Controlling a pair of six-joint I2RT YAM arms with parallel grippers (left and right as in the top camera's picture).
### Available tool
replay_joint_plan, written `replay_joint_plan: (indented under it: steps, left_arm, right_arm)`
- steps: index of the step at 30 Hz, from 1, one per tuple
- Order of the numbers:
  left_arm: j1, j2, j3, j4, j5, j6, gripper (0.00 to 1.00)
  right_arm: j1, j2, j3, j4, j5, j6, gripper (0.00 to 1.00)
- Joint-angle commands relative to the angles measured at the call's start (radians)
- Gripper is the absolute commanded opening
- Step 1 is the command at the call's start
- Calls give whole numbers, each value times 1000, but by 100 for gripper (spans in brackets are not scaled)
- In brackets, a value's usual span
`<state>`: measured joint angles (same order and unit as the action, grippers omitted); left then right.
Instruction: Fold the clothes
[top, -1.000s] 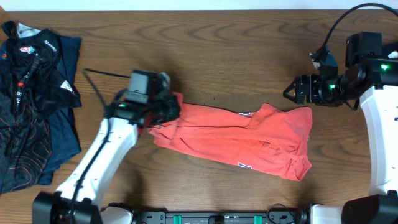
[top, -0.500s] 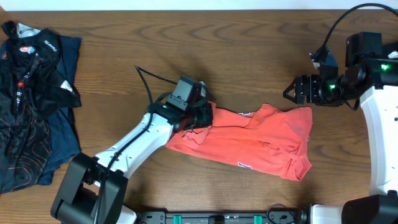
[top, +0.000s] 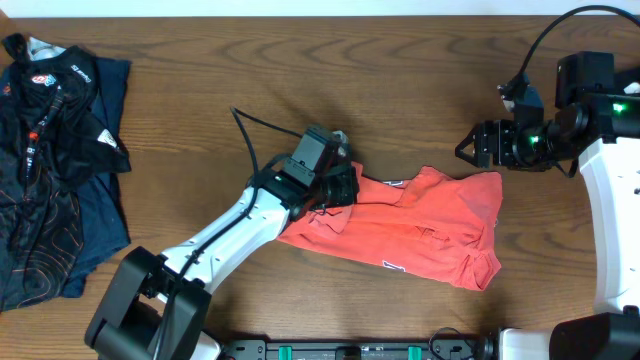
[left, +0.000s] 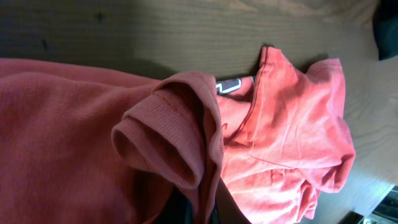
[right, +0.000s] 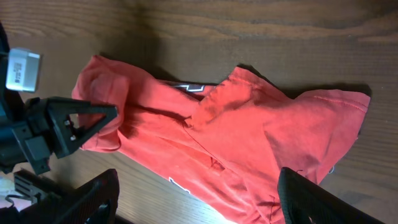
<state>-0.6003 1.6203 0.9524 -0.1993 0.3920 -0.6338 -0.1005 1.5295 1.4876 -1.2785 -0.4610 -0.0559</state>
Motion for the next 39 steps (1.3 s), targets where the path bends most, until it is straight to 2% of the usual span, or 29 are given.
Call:
replay_joint_plan:
  steps: [1,2,4,5,8,20,26,27,30,31,32,34,35,37,39]
  left_arm:
    - [-5,27,2,-5,-20,-19,6]
    - [-5,29,2,-9,-23,-19,8]
    - [-5,29,2,-12,-23,-19,38]
    - [-5,29,2,-12,-23,-19,47]
    - [-6,29,2,-11,-21,-19,49]
    - [-8,43,2,-43,21,-34,48]
    - [-75,53,2,-82,43,-33,48]
    - [-80,55,2,-81,34,-31,50]
    - [-45,55,2,-96,-51,-25,70]
    - [-15,53,2,-98,-53,-21,72]
    - [25,51,2,-99,-34,-14,72]
    - [128,43,2,-99,44,11,80]
    - [178,37,3,-100,80,24,84]
    - [287,21,4,-105,154,56,88]
    - [377,1,4,-121,192,66,92]
  right_arm:
    - [10,-9,20,-2,-15,-13,80]
    - [10,-9,20,-2,-15,-13,80]
    - [10,-9,20,-6,-15,-13,80]
    - [10,-9,20,-8,-14,-13,80]
    - [10,-9,20,-8,-15,-13,80]
    - [10,-9,20,-13,-14,-12,80]
    - [10,-9,20,-13,-14,-12,80]
    - [10,-9,20,-13,-14,-12,81]
    - [0,-5,20,-13,31,23,84]
    - [-6,0,19,-18,56,31,84]
    - [-14,5,19,-27,73,34,82]
    - [-35,19,18,-50,71,33,82]
    - [-44,25,17,-59,72,32,85]
    - [-57,43,14,-64,71,23,98]
    - [-62,63,10,-64,68,16,99]
